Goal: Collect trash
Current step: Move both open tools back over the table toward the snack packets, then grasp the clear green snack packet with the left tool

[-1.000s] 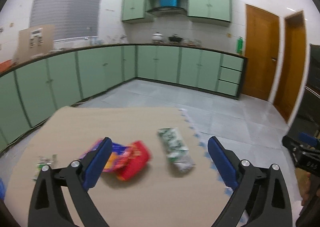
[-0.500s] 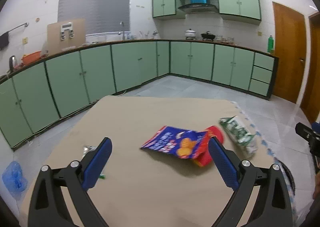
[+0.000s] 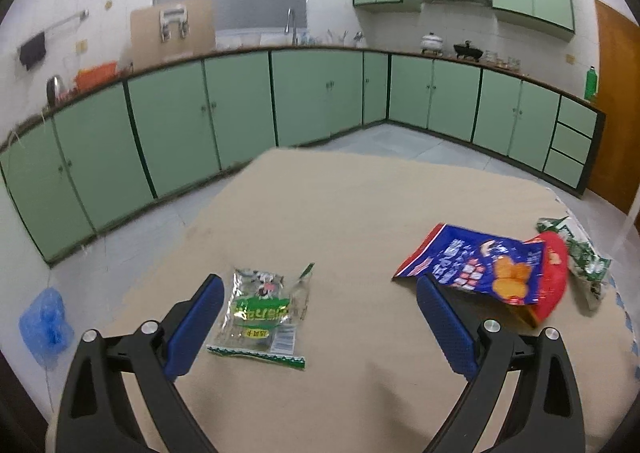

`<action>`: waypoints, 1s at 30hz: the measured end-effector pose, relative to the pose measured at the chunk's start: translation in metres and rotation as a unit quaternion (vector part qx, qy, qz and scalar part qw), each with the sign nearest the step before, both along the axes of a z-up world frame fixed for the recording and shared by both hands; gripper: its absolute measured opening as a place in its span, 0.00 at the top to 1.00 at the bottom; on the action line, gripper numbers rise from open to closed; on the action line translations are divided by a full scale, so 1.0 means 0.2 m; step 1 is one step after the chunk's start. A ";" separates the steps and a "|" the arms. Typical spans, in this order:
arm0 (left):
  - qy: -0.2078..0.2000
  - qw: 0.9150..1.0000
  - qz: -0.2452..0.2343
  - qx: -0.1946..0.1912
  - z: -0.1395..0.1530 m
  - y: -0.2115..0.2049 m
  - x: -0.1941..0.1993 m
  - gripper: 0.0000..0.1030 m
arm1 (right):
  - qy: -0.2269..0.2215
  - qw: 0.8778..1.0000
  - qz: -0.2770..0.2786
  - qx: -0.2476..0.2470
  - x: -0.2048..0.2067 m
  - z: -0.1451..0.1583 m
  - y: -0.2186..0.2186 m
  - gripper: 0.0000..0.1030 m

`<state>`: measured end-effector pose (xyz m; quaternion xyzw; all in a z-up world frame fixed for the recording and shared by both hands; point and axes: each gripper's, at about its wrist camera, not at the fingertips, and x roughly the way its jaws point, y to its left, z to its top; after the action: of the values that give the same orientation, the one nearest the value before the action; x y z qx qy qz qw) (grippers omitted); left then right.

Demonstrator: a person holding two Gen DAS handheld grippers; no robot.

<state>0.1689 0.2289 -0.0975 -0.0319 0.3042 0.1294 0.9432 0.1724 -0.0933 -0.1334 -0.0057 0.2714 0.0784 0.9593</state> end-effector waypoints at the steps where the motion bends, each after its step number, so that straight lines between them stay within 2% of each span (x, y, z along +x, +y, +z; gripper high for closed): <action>1: 0.004 1.000 0.001 -0.003 -0.01 0.01 0.01 0.08 | 0.001 1.000 0.004 -0.003 0.01 0.00 0.03 0.05; 8: 0.032 0.999 -0.010 -0.011 -0.05 0.06 0.06 0.09 | 0.011 0.999 0.028 -0.018 0.09 -0.05 0.21 0.05; 17: 0.078 0.995 -0.002 -0.056 -0.13 0.14 0.12 0.12 | 0.027 0.998 0.056 -0.021 0.17 -0.09 0.40 0.05; 22: 0.105 0.993 -0.003 -0.059 -0.16 0.14 0.16 0.29 | 0.033 0.997 0.063 -0.024 0.18 -0.10 0.42 0.05; 24: 0.108 0.992 -0.002 -0.061 -0.16 0.14 0.16 0.42 | 0.036 0.997 0.064 -0.025 0.19 -0.10 0.42 0.05; 25: 0.106 0.992 -0.002 -0.061 -0.16 0.14 0.16 0.46 | 0.036 0.997 0.065 -0.024 0.19 -0.10 0.43 0.05; 27: 0.106 0.993 -0.001 -0.056 -0.15 0.14 0.16 0.68 | 0.035 0.997 0.067 -0.024 0.19 -0.09 0.44 0.05; 30: 0.107 0.992 -0.005 -0.062 -0.16 0.14 0.16 0.86 | 0.027 0.997 0.074 -0.027 0.21 -0.08 0.46 0.05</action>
<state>0.2005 0.2562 -0.1286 -0.0745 0.4111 0.1079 0.9021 0.2139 -0.0019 -0.1487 -0.0495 0.2979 0.1414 0.9428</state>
